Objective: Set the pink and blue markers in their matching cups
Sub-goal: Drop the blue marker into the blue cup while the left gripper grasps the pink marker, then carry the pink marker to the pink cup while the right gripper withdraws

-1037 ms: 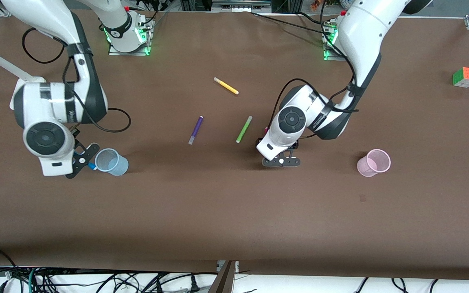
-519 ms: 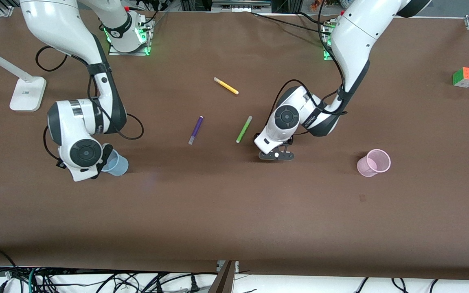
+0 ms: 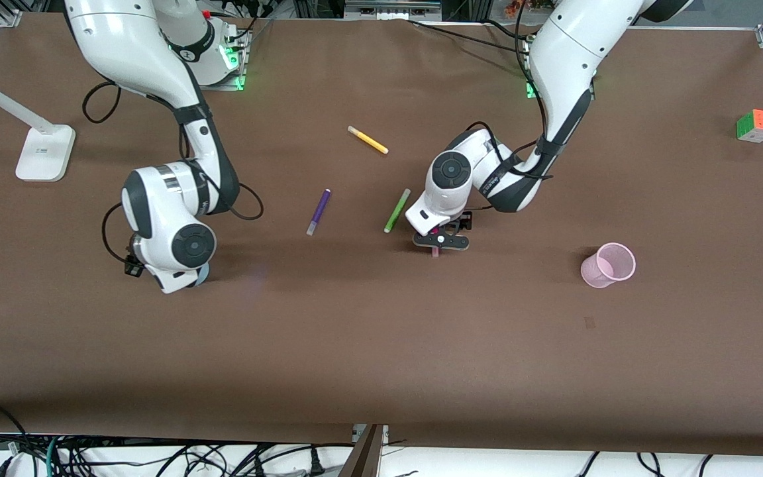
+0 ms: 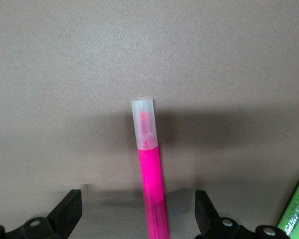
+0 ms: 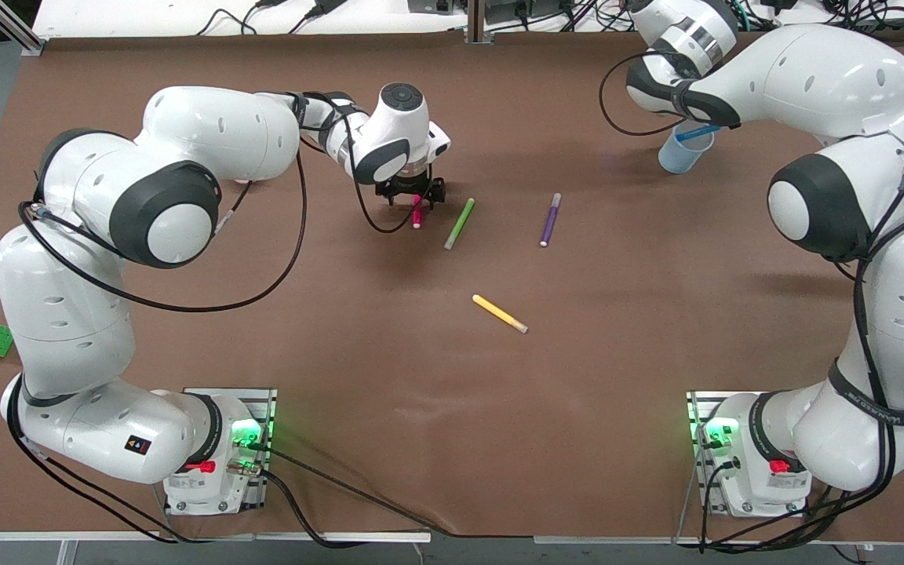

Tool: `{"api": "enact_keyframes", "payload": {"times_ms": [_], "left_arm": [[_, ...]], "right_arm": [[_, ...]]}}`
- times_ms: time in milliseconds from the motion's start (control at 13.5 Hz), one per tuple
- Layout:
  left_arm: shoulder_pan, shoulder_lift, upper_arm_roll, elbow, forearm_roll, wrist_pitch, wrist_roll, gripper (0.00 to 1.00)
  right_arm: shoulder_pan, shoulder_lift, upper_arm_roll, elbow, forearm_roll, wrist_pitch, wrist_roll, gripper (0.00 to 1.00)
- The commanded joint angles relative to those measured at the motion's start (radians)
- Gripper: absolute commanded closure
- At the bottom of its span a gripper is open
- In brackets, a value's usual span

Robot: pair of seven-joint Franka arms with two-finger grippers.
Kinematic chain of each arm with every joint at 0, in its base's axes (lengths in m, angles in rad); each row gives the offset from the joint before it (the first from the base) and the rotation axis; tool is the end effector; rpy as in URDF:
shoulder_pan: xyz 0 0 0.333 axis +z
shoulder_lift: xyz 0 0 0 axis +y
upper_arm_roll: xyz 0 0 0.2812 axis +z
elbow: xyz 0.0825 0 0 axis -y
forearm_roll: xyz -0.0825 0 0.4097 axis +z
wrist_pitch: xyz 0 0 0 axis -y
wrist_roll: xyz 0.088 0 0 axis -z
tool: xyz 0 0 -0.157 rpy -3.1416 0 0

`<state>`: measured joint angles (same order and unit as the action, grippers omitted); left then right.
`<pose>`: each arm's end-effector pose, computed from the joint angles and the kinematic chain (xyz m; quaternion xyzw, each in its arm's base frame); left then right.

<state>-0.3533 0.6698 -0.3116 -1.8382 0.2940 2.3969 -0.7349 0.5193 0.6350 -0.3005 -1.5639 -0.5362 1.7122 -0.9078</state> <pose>0.4951 -0.3853 0.0735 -0.9983 0.0487 0.0256 0.0196 0.6354 0.0777 0.2016 0.7151 0.5727 -0.3206 0.2405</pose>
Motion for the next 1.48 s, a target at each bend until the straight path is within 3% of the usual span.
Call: {"api": "enact_keyframes", "payload": {"times_ms": [0, 74, 222, 296, 519, 593, 889, 1037, 1407], "left_arm": [[0.0, -0.024, 0.006, -0.029, 0.031, 0.024, -0.02, 0.0], [0.002, -0.024, 0.006, -0.029, 0.031, 0.024, -0.02, 0.1], [0.01, -0.018, 0.005, -0.026, 0.031, 0.024, -0.018, 0.51], [0.011, -0.018, 0.005, -0.026, 0.031, 0.024, -0.02, 0.7], [0.01, -0.018, 0.005, -0.026, 0.031, 0.024, -0.021, 0.96], [0.011, -0.021, 0.005, -0.026, 0.031, 0.024, -0.024, 1.0], [0.051, -0.082, 0.002, -0.026, 0.027, 0.01, -0.04, 1.0], [0.111, -0.134, -0.032, -0.016, 0.016, -0.085, 0.009, 1.0], [0.419, -0.271, -0.188, 0.002, -0.031, -0.257, 0.428, 1.0]], "right_arm": [[-0.01, 0.003, -0.003, 0.06, -0.007, -0.017, -0.008, 0.0], [-0.011, 0.003, -0.005, 0.074, -0.007, -0.019, -0.01, 0.0], [-0.015, -0.004, -0.008, 0.106, 0.005, -0.023, -0.008, 0.0], [-0.016, -0.014, -0.014, 0.134, 0.052, -0.028, -0.008, 0.0], [-0.013, -0.028, -0.064, 0.229, 0.171, -0.042, 0.076, 0.0], [-0.015, -0.032, -0.08, 0.263, 0.212, -0.066, 0.12, 0.0], [-0.016, -0.087, -0.124, 0.297, 0.46, -0.072, 0.413, 0.0], [-0.027, -0.113, -0.153, 0.297, 0.583, -0.075, 0.448, 0.0], [-0.028, -0.152, -0.216, 0.297, 0.814, -0.095, 0.674, 0.0]]}}
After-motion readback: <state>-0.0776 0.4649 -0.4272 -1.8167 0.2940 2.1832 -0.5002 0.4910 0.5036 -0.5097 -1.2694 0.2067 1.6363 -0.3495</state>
